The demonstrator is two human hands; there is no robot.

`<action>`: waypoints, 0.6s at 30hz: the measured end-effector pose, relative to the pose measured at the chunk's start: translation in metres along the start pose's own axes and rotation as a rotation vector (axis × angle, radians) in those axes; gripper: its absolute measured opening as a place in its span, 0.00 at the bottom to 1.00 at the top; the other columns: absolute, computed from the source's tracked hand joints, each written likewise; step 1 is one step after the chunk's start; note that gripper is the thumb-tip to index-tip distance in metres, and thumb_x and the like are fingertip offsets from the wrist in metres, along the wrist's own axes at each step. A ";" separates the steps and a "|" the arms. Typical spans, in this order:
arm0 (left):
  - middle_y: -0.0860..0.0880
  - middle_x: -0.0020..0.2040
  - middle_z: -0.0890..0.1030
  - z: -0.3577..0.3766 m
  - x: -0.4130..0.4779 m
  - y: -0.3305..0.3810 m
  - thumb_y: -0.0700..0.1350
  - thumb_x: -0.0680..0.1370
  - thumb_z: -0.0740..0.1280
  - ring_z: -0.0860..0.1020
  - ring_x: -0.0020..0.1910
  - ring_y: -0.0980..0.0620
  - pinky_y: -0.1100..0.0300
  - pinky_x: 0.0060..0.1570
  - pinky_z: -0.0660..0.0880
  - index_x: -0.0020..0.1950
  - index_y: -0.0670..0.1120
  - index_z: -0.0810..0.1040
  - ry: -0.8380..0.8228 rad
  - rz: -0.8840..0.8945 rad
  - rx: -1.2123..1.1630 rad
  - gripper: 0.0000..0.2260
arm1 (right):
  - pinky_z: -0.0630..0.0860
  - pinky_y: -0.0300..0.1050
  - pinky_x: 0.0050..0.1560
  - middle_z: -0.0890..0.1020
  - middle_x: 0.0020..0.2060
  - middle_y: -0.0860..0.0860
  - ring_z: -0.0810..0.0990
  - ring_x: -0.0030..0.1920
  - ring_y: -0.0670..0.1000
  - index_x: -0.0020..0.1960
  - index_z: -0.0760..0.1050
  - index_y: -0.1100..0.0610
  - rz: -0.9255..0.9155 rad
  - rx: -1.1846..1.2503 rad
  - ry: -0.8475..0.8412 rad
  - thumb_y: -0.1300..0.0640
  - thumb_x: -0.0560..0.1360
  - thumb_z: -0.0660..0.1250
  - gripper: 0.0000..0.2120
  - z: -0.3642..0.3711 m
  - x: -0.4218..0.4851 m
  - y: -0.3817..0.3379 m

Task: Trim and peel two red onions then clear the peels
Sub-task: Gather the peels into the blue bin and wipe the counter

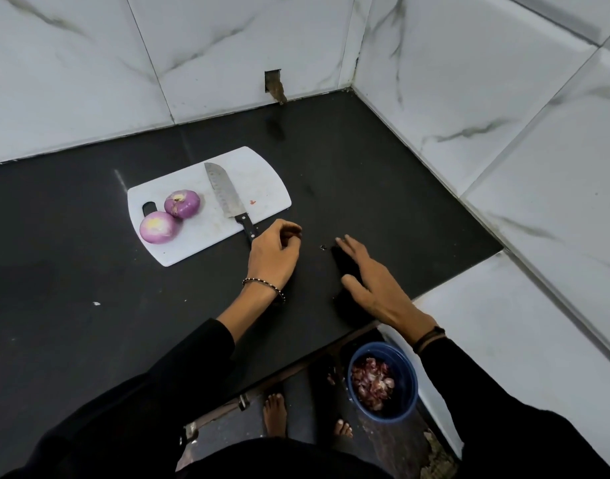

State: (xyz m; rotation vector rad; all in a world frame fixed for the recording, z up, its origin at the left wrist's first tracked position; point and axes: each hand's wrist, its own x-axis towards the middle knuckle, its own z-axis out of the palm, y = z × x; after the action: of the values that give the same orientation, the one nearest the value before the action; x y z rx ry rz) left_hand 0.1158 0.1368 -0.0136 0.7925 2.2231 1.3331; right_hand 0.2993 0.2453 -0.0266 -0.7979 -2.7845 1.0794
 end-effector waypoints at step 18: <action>0.55 0.50 0.84 -0.009 0.000 -0.002 0.40 0.78 0.65 0.80 0.51 0.57 0.63 0.54 0.75 0.54 0.50 0.82 0.030 0.003 -0.004 0.09 | 0.72 0.45 0.63 0.79 0.62 0.52 0.74 0.62 0.51 0.70 0.75 0.56 0.012 -0.057 0.338 0.49 0.77 0.71 0.24 0.019 0.037 -0.004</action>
State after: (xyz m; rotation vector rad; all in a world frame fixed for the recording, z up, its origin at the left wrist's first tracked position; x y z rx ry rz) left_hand 0.1096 0.1303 -0.0119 0.7796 2.2428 1.3583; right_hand 0.2616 0.2490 -0.0432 -0.9082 -2.5372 0.7839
